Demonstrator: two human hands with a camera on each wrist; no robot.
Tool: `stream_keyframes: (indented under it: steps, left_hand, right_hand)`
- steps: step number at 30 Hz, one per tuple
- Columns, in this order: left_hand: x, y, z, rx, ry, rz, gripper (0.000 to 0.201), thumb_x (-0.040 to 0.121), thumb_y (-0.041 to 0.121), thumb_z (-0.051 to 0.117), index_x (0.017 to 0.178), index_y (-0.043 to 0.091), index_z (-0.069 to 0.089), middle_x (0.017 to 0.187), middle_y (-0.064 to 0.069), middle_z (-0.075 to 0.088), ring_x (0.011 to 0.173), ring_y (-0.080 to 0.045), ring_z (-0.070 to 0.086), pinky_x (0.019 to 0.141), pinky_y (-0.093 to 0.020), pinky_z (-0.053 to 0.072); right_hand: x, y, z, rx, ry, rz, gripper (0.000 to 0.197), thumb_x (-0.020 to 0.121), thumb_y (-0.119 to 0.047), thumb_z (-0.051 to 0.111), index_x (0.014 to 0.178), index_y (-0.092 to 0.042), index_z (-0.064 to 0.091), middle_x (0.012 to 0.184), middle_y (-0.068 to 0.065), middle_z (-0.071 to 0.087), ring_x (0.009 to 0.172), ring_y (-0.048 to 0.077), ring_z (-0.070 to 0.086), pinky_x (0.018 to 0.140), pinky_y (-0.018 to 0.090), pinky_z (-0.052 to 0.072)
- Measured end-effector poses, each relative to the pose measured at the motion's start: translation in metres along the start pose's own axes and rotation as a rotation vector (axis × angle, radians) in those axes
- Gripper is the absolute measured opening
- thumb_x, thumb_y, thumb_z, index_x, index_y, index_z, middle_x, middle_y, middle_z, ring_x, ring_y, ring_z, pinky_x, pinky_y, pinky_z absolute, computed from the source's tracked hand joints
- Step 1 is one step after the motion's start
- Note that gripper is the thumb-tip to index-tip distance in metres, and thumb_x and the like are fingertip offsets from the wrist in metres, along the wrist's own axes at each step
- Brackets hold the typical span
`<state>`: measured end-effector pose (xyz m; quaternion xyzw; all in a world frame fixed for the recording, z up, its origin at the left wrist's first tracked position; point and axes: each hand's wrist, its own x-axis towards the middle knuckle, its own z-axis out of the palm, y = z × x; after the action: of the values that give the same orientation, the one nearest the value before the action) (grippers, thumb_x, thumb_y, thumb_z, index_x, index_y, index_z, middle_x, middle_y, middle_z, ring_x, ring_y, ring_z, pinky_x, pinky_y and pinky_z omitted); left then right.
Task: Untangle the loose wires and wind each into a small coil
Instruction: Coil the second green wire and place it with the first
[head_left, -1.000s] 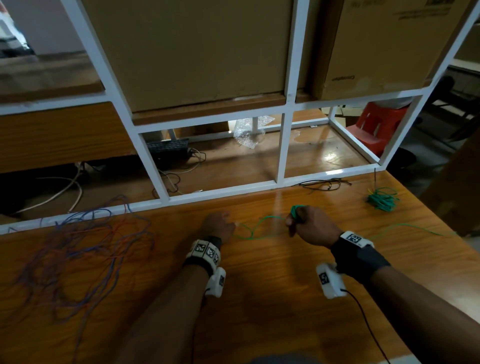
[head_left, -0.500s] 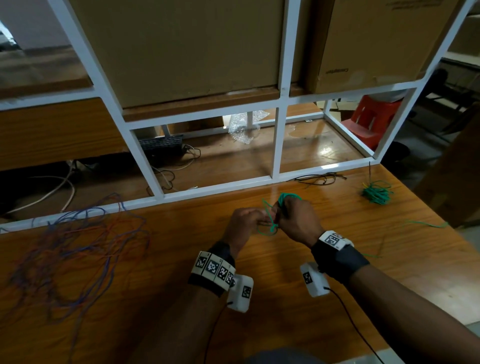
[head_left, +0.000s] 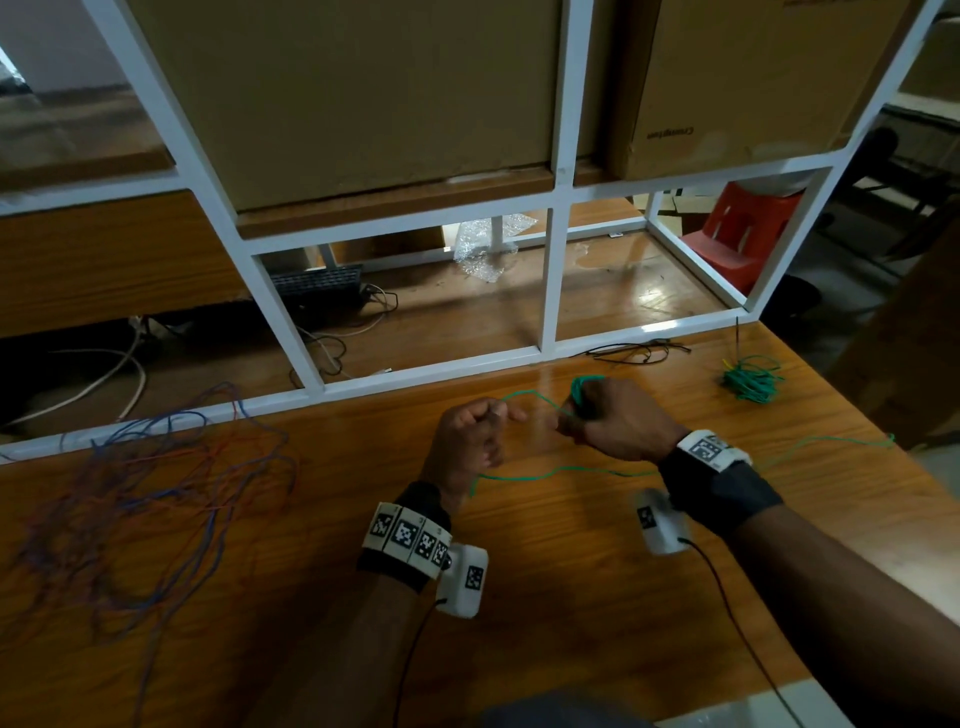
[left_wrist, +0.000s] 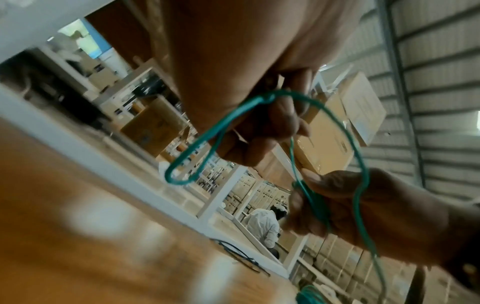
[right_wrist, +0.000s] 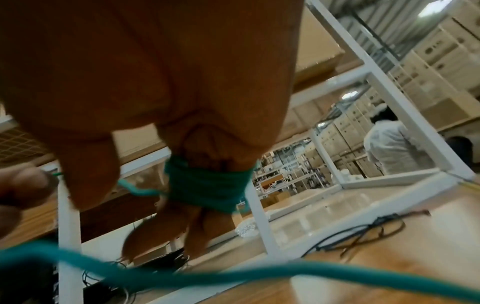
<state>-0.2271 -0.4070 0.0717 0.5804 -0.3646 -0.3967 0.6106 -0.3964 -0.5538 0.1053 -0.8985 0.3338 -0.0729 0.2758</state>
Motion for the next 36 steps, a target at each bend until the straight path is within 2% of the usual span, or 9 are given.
stream_keyframes:
  steps: [5,7,9,12,14,18,26,31,36]
  left_hand:
    - [0.003,0.028,-0.008,0.462,-0.133,0.146,0.026,0.103,0.015,0.054,0.097,0.002,0.076,0.059,0.017,0.062,0.055,0.006,0.054,0.059,-0.012,0.040]
    - [0.011,0.035,-0.015,0.616,-0.079,0.220,0.015,0.098,0.021,0.063,0.097,0.015,0.077,0.083,0.015,0.072,0.075,0.005,0.062,0.074,-0.023,0.049]
    - [0.019,0.037,-0.026,0.675,0.016,0.223,0.002,0.087,0.027,0.076,0.089,0.026,0.075,0.083,0.008,0.072,0.065,-0.003,0.057,0.065,-0.030,0.052]
    - [0.027,0.040,-0.046,0.651,0.095,0.221,0.015,0.075,0.031,0.087,0.083,0.025,0.074,0.060,-0.003,0.060,0.051,-0.010,0.046,0.052,-0.028,0.041]
    - [0.026,0.045,-0.054,0.663,0.067,0.234,0.017,0.075,0.033,0.087,0.088,0.026,0.077,0.068,-0.005,0.069,0.060,-0.018,0.061,0.060,-0.031,0.051]
    - [0.024,0.043,-0.051,0.784,0.062,0.306,0.015,0.088,0.030,0.076,0.097,0.019,0.079,0.096,0.004,0.077,0.084,0.002,0.067,0.080,-0.026,0.057]
    - [0.029,0.050,-0.043,0.884,0.206,0.570,0.011,0.091,0.023,0.073,0.097,0.015,0.079,0.097,0.000,0.077,0.086,-0.004,0.064,0.082,-0.026,0.055]
    - [0.028,0.061,-0.029,0.912,0.170,0.841,0.013,0.092,0.022,0.072,0.097,0.012,0.079,0.082,-0.002,0.071,0.068,-0.013,0.062,0.061,-0.028,0.051]
    - [0.046,0.070,-0.036,0.857,0.287,0.830,0.011,0.090,0.019,0.074,0.094,0.011,0.080,0.088,-0.002,0.075,0.079,-0.009,0.064,0.076,-0.017,0.048]
  right_hand:
    - [-0.003,0.002,-0.013,-0.254,-0.328,-0.017,0.024,0.095,-0.036,0.065,0.075,-0.028,0.056,0.079,-0.007,0.063,0.081,0.021,0.061,0.069,0.033,0.044]
    - [-0.006,-0.002,-0.016,-0.177,-0.442,-0.006,0.020,0.097,-0.027,0.059,0.079,-0.024,0.069,0.080,-0.006,0.073,0.084,0.014,0.067,0.077,0.033,0.050]
    - [-0.010,-0.004,-0.017,-0.060,-0.526,-0.001,0.025,0.096,-0.022,0.054,0.081,-0.022,0.075,0.081,-0.008,0.078,0.083,0.007,0.069,0.082,0.030,0.052]
    - [-0.010,0.004,-0.020,0.082,-0.321,-0.040,0.037,0.101,-0.032,0.057,0.070,-0.021,0.072,0.078,-0.004,0.076,0.074,0.012,0.069,0.076,0.035,0.054]
    - [-0.008,0.013,-0.026,0.087,-0.102,-0.067,0.042,0.104,-0.037,0.058,0.067,-0.021,0.071,0.072,-0.002,0.071,0.065,0.011,0.065,0.068,0.034,0.053]
    - [-0.007,0.014,-0.029,-0.005,0.085,-0.135,0.037,0.102,-0.036,0.062,0.069,-0.021,0.071,0.068,-0.008,0.068,0.063,0.004,0.062,0.056,0.018,0.041]
    - [0.001,0.011,-0.040,-0.122,0.046,-0.145,0.040,0.094,-0.051,0.068,0.070,-0.018,0.066,0.062,-0.006,0.070,0.058,0.004,0.065,0.059,0.032,0.053]
    - [0.013,0.007,-0.050,-0.293,-0.121,-0.121,0.037,0.100,-0.048,0.060,0.083,-0.017,0.070,0.078,-0.005,0.071,0.074,0.012,0.065,0.069,0.032,0.049]
    - [0.011,0.003,-0.048,-0.138,-0.296,-0.152,0.031,0.102,-0.048,0.059,0.089,-0.027,0.077,0.083,-0.006,0.072,0.079,0.019,0.068,0.073,0.039,0.054]
